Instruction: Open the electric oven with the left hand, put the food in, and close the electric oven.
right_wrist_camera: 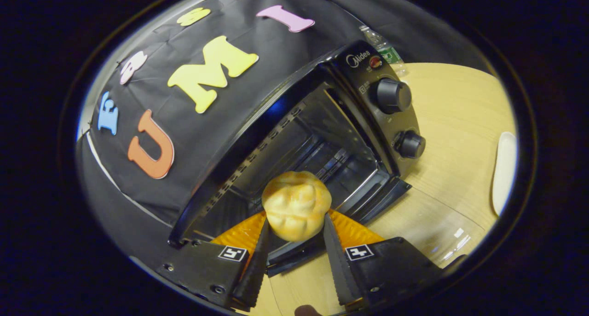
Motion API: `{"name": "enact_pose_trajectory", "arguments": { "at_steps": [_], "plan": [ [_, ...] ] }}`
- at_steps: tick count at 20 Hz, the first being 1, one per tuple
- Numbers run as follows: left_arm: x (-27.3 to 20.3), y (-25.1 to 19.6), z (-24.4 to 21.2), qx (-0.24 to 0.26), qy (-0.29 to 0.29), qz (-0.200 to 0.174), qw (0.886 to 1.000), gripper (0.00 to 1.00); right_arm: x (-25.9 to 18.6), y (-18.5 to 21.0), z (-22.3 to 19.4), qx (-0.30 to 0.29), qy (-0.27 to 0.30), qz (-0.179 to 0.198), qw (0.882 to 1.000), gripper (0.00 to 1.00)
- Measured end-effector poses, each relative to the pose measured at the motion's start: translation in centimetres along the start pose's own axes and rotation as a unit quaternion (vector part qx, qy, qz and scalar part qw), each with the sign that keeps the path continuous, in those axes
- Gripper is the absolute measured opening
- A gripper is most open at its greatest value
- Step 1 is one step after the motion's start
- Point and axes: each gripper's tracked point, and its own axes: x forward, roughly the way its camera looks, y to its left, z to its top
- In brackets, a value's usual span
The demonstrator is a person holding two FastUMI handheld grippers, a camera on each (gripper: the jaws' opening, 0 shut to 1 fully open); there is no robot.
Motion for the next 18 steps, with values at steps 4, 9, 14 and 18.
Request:
{"name": "enact_pose_trajectory", "arguments": {
  "at_steps": [4, 9, 14, 18],
  "plan": [
    [-0.2, 0.9, -0.8, 0.001, 0.012, 0.014, 1.000, 0.93, 1.8, -0.2, 0.3, 0.002, -0.005, -0.002, 1.000, 0.64],
    [-0.8, 0.6, -1.1, -0.003, 0.016, 0.014, 1.000, 0.93, 2.8, 1.0, 0.3, -0.012, -0.010, 0.013, 1.000, 0.71],
    [-1.6, 0.0, -0.9, -0.002, 0.012, 0.010, 1.000, 0.93, 2.6, 1.3, -0.3, -0.055, 0.006, 0.018, 0.998, 0.94],
    [-2.1, -0.5, -0.4, -0.015, 0.005, 0.009, 1.000, 0.93, 0.0, 1.1, -0.8, -0.079, 0.012, 0.019, 0.997, 0.96]
  ]
}}
